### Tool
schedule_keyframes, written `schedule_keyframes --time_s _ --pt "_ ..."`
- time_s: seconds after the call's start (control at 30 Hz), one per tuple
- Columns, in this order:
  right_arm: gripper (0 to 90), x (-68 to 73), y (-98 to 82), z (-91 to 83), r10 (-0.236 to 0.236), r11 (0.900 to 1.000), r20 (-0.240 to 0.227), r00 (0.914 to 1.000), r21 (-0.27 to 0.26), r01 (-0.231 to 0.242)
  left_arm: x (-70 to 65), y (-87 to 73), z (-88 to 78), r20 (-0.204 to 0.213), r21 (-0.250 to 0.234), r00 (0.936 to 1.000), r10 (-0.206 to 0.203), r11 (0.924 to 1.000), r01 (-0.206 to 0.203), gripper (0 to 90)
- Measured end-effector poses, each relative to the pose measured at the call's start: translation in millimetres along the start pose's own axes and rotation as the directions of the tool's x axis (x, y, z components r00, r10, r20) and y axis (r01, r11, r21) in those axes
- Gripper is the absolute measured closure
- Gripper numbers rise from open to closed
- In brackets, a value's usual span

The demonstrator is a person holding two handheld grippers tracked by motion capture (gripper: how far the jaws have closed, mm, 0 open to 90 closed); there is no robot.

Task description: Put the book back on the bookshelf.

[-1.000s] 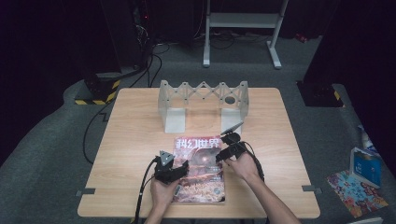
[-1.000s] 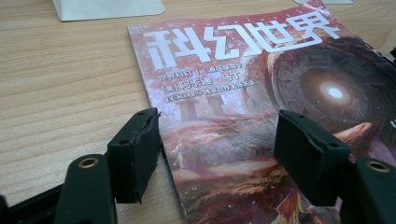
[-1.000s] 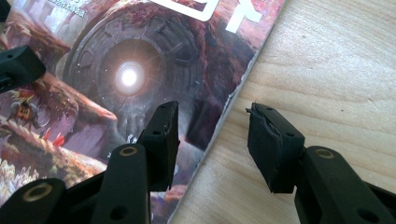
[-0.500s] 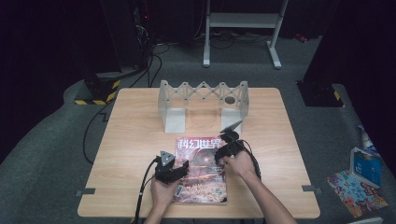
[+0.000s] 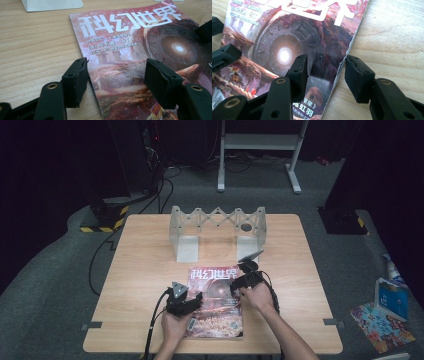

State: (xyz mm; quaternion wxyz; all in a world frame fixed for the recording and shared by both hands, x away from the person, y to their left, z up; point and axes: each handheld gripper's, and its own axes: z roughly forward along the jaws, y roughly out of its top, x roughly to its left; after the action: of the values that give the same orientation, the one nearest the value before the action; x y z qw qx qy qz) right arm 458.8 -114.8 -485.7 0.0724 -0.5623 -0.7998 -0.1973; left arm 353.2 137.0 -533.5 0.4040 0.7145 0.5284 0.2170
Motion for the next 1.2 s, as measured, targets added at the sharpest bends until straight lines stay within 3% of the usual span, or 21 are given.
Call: schedule_keyframes --time_s 0.1,0.13,0.17,0.3,0.67,0.87,1.03,1.2 --pt "56.0 -0.9 -0.8 -3.5 -0.001 1.0 -0.022 0.9998 -0.008 0.001 -0.5 0.0 0.1 -0.003 0.001 1.0 0.005 1.0 -0.005 35.5" --pt "55.9 -0.6 -0.9 -4.4 0.011 1.0 -0.06 0.9981 -0.014 -0.012 -0.7 -0.1 0.1 -0.003 0.001 1.0 0.005 1.0 -0.005 35.6" --pt "56.0 0.4 -1.1 -6.1 0.002 1.0 -0.069 0.9976 -0.017 -0.003 -0.8 0.0 0.2 -0.004 0.001 1.0 0.004 1.0 -0.004 35.5" --pt "55.6 9.0 -1.6 -5.7 -0.028 0.999 -0.058 0.9979 -0.025 0.026 -1.0 -0.1 0.1 -0.005 0.002 1.0 0.007 1.0 -0.007 35.5" --pt "55.2 11.4 -3.7 -5.1 -0.059 0.997 -0.113 0.9918 -0.05 0.054 -1.6 -0.2 0.4 -0.009 -0.002 1.0 0.003 1.0 -0.003 35.6" --pt "53.5 17.4 -4.6 -4.1 -0.101 0.993 -0.122 0.9874 -0.072 0.092 -1.2 -0.2 0.2 -0.007 0.0 1.0 0.004 1.0 -0.004 35.6" --pt "53.4 19.8 -3.6 -6.0 -0.104 0.992 -0.152 0.983 -0.09 0.091 -1.3 -0.3 0.2 -0.007 0.0 1.0 0.005 1.0 -0.005 35.6" --pt "53.2 25.0 -2.7 -4.6 -0.131 0.989 -0.135 0.9821 -0.083 0.12 -1.4 -0.3 0.2 -0.008 0.001 1.0 0.004 1.0 -0.004 35.6"
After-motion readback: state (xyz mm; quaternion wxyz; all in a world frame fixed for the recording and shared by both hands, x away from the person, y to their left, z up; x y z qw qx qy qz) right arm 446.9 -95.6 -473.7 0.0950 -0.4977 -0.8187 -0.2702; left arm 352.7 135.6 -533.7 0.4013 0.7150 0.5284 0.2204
